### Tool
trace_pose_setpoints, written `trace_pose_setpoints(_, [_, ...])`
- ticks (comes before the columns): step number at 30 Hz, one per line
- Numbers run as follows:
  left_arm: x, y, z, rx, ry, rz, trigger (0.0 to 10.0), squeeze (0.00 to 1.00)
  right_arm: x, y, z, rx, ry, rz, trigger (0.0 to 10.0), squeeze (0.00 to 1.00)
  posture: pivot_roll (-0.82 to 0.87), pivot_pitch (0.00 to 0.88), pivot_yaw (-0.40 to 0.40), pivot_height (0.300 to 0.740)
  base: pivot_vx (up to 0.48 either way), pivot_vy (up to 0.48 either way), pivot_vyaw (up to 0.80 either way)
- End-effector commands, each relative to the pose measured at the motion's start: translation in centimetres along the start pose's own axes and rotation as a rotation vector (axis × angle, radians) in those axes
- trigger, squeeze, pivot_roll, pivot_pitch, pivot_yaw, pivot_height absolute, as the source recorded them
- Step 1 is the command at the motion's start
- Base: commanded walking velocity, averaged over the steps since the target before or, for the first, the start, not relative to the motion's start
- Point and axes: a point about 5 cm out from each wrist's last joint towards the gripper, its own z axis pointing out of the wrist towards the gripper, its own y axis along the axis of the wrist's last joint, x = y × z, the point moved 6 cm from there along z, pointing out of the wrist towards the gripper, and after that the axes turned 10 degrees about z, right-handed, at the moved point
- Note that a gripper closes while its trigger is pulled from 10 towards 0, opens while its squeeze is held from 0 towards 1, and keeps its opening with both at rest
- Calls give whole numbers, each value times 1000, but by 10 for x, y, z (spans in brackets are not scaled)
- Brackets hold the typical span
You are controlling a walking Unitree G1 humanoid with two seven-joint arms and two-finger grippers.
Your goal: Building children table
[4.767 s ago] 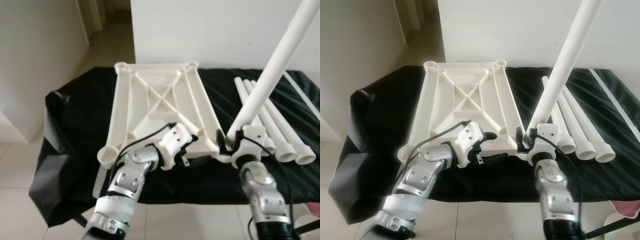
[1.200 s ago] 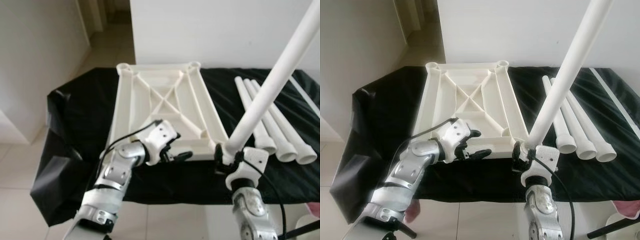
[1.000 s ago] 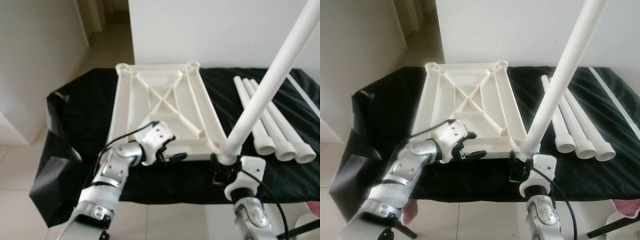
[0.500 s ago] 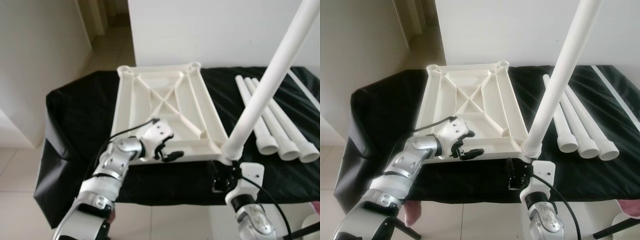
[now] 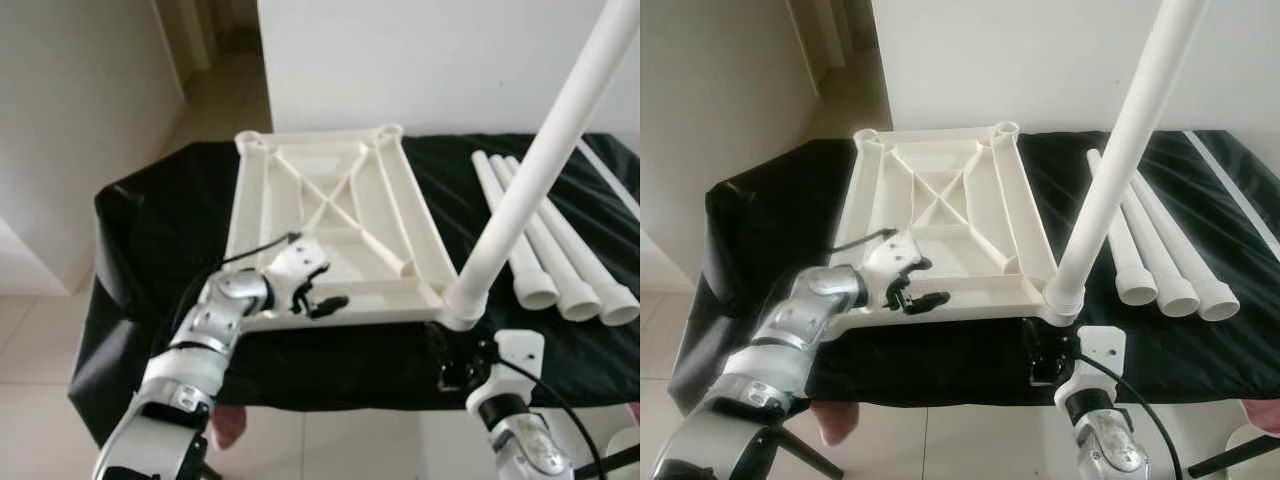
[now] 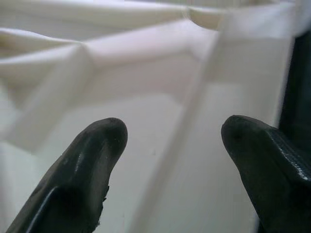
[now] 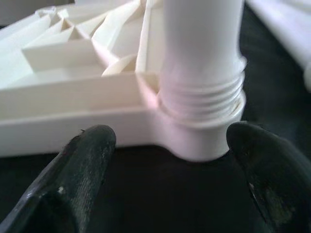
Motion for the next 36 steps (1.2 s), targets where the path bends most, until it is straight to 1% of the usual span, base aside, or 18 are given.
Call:
trace_pose_setpoints(1, [36, -6, -9, 46, 275, -5, 10000, 0, -2, -2, 3, 12, 1, 4, 10000, 0, -16, 0, 48, 740, 0, 0, 0])
trace_pose_setpoints(7, [33, -20, -13, 121, 242, 89, 10000, 0, -1, 2, 9, -1, 11, 3, 10000, 0, -12, 0, 43, 740, 0, 0, 0])
trace_pose_setpoints(8, [27, -27, -14, 154, 206, 147, 10000, 0, -3, 5, 12, -6, 11, 0, 10000, 0, -9, 0, 41, 740, 0, 0, 0])
trace_pose_setpoints(9, [22, -29, -14, 160, 177, 170, 10000, 0, -5, 5, 13, -7, 11, -1, 10000, 0, -9, 0, 41, 740, 0, 0, 0])
trace_pose_setpoints(11, [18, -29, -14, 159, 158, 181, 10000, 0, -5, 6, 13, -8, 11, -2, 10000, 0, -6, 0, 39, 740, 0, 0, 0])
trace_pose_setpoints(13, [5, -35, -14, 178, 91, 230, 10000, 0, -8, 7, 15, -9, 10, -1, 10000, 0, -4, 0, 36, 740, 0, 0, 0])
trace_pose_setpoints(15, [2, -38, -14, 188, 76, 249, 10000, 0, -8, 7, 16, -9, 11, -1, 10000, 0, -4, 0, 36, 740, 0, 0, 0])
trace_pose_setpoints(16, [-7, -43, -15, 203, 28, 276, 10000, 0, -9, 8, 18, -7, 11, 0, 10000, 0, 0, 0, 32, 740, 0, 0, 0])
trace_pose_setpoints(17, [-7, -43, -15, 203, 28, 276, 10000, 0, -9, 8, 18, -7, 11, 0, 10000, 0, 0, 0, 32, 740, 0, 0, 0])
trace_pose_setpoints(21, [-22, -42, -14, 181, -43, 263, 10000, 0, -14, 8, 20, -7, 6, 0, 10000, 0, 0, 0, 32, 740, 0, 0, 0])
trace_pose_setpoints(23, [-24, -42, -14, 177, -52, 262, 10000, 0, -14, 8, 21, -7, 5, -1, 10000, 0, 0, 0, 32, 740, 0, 0, 0])
trace_pose_setpoints(28, [-53, -34, -8, 126, -153, 255, 10000, 0, -24, 10, 28, -1, 1, -12, 10000, 0, 0, 0, 33, 740, 0, 0, 0])
trace_pose_setpoints(29, [-65, -32, -8, 109, -198, 251, 10000, 0, -26, 11, 32, -1, -1, -11, 10000, 0, 4, 0, 29, 740, 0, 0, 0])
trace_pose_setpoints(31, [-78, -29, -8, 89, -248, 246, 10000, 0, -29, 13, 36, -2, -3, -9, 10000, 0, 4, 0, 29, 740, 0, 0, 0])
trace_pose_setpoints(32, [-85, -29, -9, 84, -280, 245, 10000, 0, -29, 14, 38, -4, -1, -15, 10000, 0, 6, 0, 28, 740, 0, 0, 0])
trace_pose_setpoints(33, [-85, -29, -9, 84, -280, 245, 10000, 0, -29, 14, 38, -4, -1, -15, 10000, 0, 6, 0, 28, 740, 0, 0, 0])
trace_pose_setpoints(35, [-103, -28, -12, 65, -347, 259, 10000, 0, -26, 16, 45, 0, 39, -41, 10000, 0, 13, 0, 24, 740, 0, 0, 0])
trace_pose_setpoints(36, [-103, -28, -12, 65, -347, 259, 10000, 0, -26, 16, 45, 0, 39, -41, 10000, 0, 13, 0, 24, 740, 0, 0, 0])
